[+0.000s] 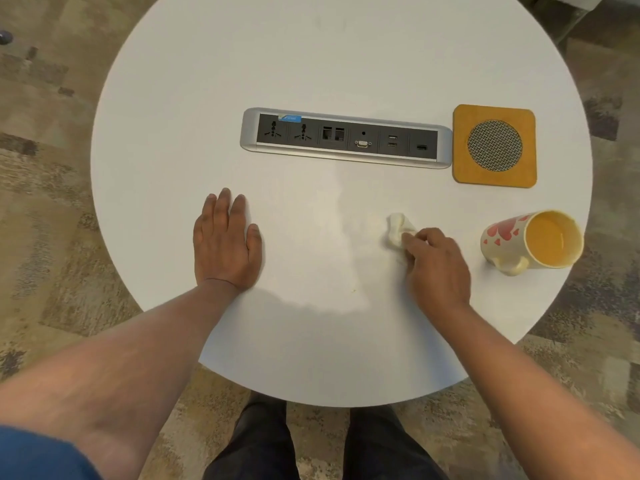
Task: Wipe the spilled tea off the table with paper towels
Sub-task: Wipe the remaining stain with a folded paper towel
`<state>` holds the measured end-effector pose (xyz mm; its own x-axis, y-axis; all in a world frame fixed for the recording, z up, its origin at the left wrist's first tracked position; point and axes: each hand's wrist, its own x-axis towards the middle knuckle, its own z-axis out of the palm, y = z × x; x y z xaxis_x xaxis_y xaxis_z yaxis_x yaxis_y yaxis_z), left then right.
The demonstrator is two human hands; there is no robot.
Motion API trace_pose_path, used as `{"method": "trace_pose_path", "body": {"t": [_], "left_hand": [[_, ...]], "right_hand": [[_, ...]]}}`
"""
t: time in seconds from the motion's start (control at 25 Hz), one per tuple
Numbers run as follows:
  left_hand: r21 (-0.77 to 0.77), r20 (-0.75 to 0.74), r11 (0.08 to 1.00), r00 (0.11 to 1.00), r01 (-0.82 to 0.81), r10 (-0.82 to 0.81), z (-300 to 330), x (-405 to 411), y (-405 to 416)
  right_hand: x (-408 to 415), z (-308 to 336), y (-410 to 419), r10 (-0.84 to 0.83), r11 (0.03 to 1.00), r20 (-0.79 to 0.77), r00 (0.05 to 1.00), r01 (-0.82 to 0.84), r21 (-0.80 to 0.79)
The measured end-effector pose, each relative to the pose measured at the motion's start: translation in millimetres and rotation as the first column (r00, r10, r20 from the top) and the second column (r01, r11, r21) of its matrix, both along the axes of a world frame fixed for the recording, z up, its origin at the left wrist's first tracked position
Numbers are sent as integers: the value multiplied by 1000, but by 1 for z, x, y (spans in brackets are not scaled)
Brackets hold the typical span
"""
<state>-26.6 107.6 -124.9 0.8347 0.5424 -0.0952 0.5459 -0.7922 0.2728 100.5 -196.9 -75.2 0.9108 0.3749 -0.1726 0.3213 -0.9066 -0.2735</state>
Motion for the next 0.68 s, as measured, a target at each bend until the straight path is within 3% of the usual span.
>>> {"method": "trace_pose_path", "body": {"t": [0.36, 0.48, 0.6, 0.68], "left_hand": [[25, 5, 1000, 1000, 7, -7, -3, 0, 0], [17, 2, 1000, 1000, 5, -6, -3, 0, 1], [10, -2, 1000, 1000, -2, 2, -3, 0, 1], [1, -5, 1000, 1000, -9, 9, -4, 0, 1]], "right_hand": [[-92, -3, 68, 108, 986, -208, 972, -78, 146], [-86, -1, 82, 206, 944, -263, 943, -121, 306], [-49, 4, 82, 76, 867, -246, 966, 58, 495], [-13, 8, 73, -108, 798, -406, 908, 323, 509]]}}
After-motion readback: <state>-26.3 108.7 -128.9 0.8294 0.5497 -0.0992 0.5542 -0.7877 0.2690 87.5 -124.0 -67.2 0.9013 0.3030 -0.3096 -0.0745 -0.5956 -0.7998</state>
